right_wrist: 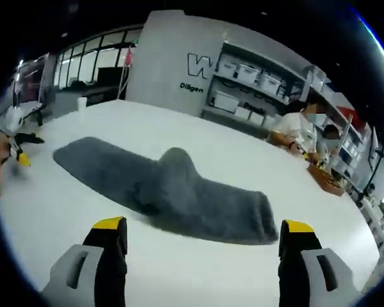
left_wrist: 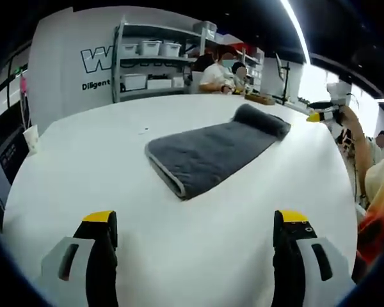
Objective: Open the folded towel by lifting each exposed corner and separating the folded layers until the towel lies flat within the target outline without major curled edges
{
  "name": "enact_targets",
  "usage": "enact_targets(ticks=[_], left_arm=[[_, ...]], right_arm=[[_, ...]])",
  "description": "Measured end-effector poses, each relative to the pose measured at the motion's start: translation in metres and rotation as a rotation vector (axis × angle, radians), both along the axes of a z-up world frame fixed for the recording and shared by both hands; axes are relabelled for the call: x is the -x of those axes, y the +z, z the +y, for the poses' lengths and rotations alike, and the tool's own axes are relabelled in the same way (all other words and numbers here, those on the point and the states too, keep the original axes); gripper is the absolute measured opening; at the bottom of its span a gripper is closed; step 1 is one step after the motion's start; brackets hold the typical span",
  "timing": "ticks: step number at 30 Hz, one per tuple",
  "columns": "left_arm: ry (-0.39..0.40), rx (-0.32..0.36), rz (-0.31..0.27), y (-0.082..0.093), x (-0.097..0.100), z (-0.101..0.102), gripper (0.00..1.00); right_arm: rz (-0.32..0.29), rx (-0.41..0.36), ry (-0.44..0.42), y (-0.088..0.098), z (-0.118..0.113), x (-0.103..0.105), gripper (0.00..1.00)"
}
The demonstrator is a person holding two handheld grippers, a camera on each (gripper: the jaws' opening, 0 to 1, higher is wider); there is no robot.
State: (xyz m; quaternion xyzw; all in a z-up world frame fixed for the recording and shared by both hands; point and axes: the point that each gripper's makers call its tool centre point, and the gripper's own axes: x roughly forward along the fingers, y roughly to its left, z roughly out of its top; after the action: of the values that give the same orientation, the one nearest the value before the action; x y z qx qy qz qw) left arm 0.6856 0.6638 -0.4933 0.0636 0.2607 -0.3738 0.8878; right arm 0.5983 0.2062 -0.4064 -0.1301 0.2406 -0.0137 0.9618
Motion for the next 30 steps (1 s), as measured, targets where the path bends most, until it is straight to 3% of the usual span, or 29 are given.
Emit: enact_targets(ticks=[5,8,13,17,21,25,30], left_arm=[[-0.008,-0.012,-0.01,0.002,0.002,-0.003,0.99],[-0.014,-0.01,-0.012,0.002,0.003,-0.004,0.99],[-0.019,-0.03,-0.01,0.001,0.005,-0.004,0.99],[-0.021,-0.022,-0.012,0.001,0.006,-0.004,0.99],[-0.023,-0.036,-0.029,0.005,0.008,-0.006,0.99],[-0.031,-0.007,-0.051,0.012,0.009,-0.01,0.99],[-0.009,-0.028,-0.027,0.001,0.006,-0.006,0.99]], right_arm=[[-0.037,-0.065,0.107,-0.001,0.048,0.004,0.99],[-0.046,-0.073,0.129,-0.001,0.061,0.004,0.99],[0.019,-0.036,0.182,-0.026,0.102,0.008,0.99],[0.005,-0.095,0.239,-0.038,0.134,0.005,0.99],[0.024,-0.094,0.329,-0.05,0.163,-0.007,0.99],[0.015,-0.101,0.332,-0.055,0.167,-0.016,0.99],[0.038,-0.099,0.315,-0.068,0.162,-0.015,0.99]])
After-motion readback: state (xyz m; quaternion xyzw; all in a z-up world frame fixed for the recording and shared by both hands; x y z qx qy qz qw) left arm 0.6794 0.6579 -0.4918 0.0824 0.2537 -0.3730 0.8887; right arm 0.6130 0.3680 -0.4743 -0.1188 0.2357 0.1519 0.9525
